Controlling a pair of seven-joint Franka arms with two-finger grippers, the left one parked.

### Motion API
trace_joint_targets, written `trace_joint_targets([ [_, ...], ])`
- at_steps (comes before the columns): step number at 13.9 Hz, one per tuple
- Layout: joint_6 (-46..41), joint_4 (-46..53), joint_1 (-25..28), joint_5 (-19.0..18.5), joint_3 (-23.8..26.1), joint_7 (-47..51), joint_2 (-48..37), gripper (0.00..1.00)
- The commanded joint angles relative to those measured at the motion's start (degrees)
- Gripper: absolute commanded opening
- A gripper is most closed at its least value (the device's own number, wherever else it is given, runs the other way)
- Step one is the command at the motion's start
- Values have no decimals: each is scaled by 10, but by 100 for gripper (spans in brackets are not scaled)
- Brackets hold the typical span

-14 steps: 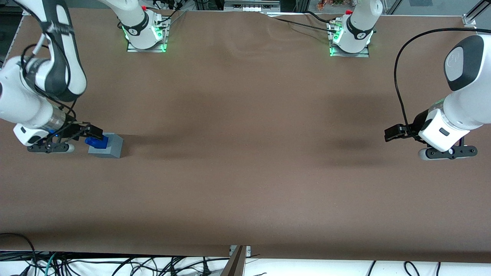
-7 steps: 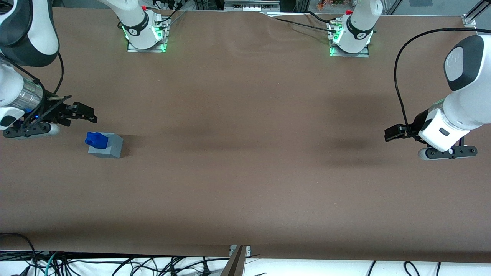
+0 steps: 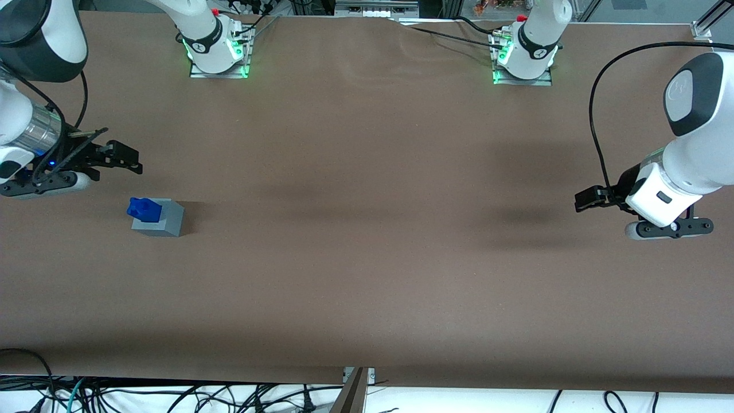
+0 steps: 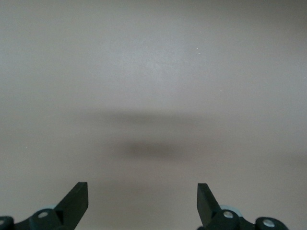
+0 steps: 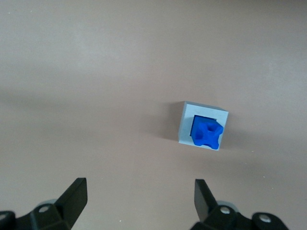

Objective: Insert blue part into gray base with right arm

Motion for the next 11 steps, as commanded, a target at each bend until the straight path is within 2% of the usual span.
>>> trace_joint_targets([
  [1, -22, 0, -56, -14, 73, 32, -11, 99],
  [3, -39, 0, -102, -31, 127, 40, -28, 99],
  [5, -60, 3, -134, -31, 161, 39, -40, 99],
  [11, -102, 37, -152, -31, 160, 25, -40, 99],
])
